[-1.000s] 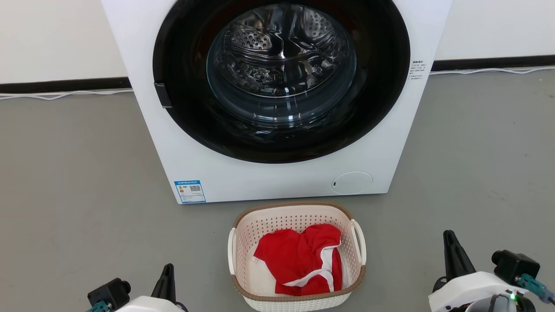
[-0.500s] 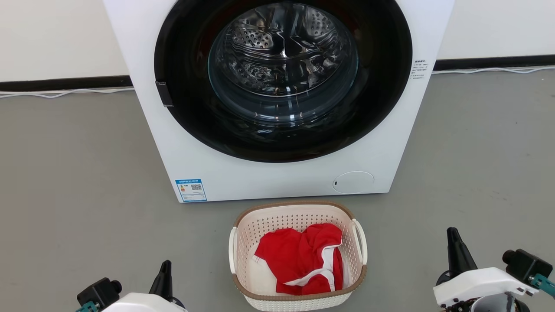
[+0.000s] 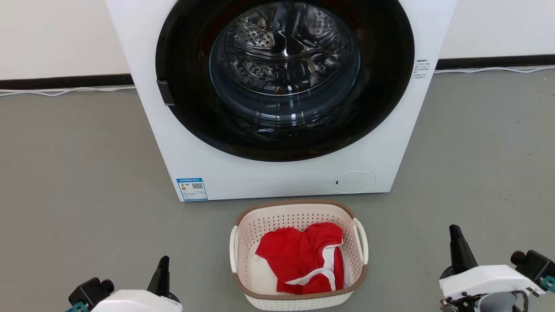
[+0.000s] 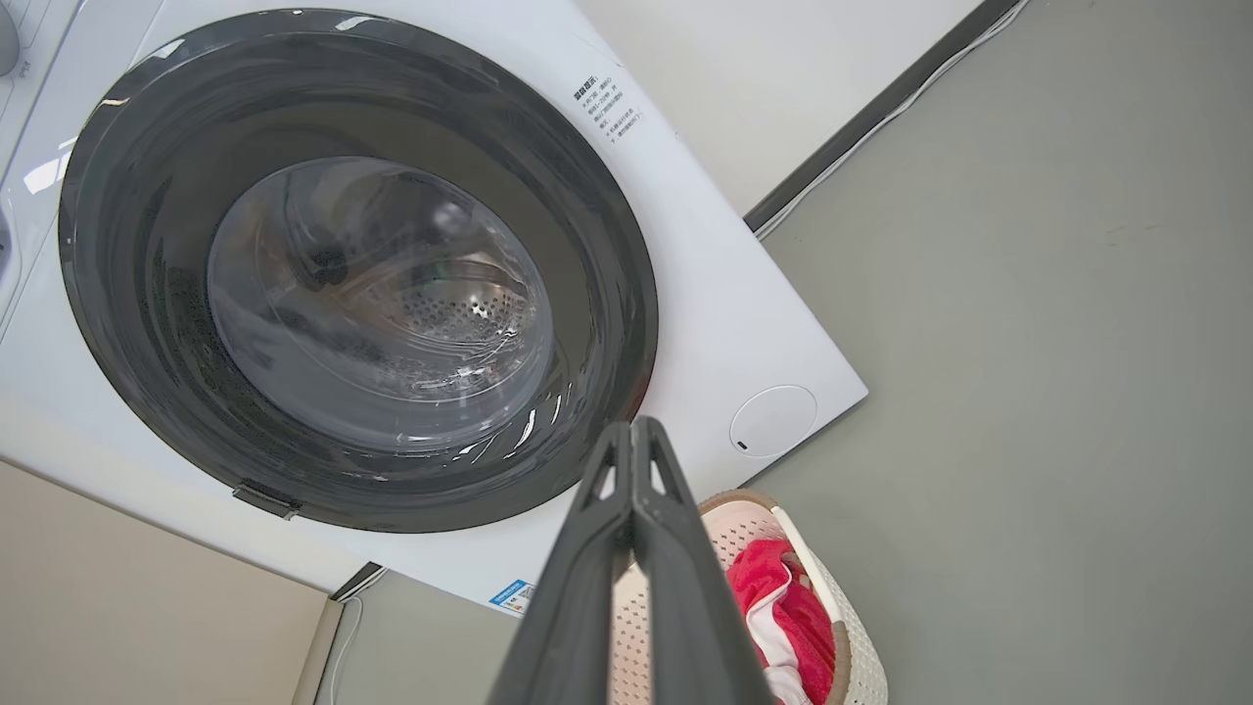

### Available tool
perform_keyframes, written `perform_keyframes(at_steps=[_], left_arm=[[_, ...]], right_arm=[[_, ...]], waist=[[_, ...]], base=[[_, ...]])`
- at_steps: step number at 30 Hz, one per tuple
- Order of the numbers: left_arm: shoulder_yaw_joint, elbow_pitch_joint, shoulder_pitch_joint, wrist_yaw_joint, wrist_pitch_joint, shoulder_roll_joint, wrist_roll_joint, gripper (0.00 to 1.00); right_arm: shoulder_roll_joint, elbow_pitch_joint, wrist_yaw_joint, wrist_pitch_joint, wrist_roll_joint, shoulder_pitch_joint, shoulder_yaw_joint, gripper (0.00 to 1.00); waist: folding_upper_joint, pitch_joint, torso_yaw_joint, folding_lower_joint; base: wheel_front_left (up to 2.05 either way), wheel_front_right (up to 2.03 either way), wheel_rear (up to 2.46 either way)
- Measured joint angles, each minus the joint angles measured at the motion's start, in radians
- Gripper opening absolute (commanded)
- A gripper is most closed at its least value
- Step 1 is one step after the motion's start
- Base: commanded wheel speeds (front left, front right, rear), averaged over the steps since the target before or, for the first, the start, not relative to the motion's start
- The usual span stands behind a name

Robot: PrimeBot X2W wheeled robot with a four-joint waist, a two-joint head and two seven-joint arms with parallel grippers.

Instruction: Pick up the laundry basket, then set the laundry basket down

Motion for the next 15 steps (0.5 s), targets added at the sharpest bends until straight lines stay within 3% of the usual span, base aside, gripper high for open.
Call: perform_keyframes(at_steps=[15], left_arm=[[0.032, -0.03, -0.002, -0.018, 0.044, -0.004, -0.15, 0.0]], right_arm=[[0.0, -0.033, 0.0, 0.051, 0.209, 0.0, 0.0, 0.0]], waist=[[0.0, 0.003, 0.005, 0.0]], base=[[0.0, 0.0, 0.0]])
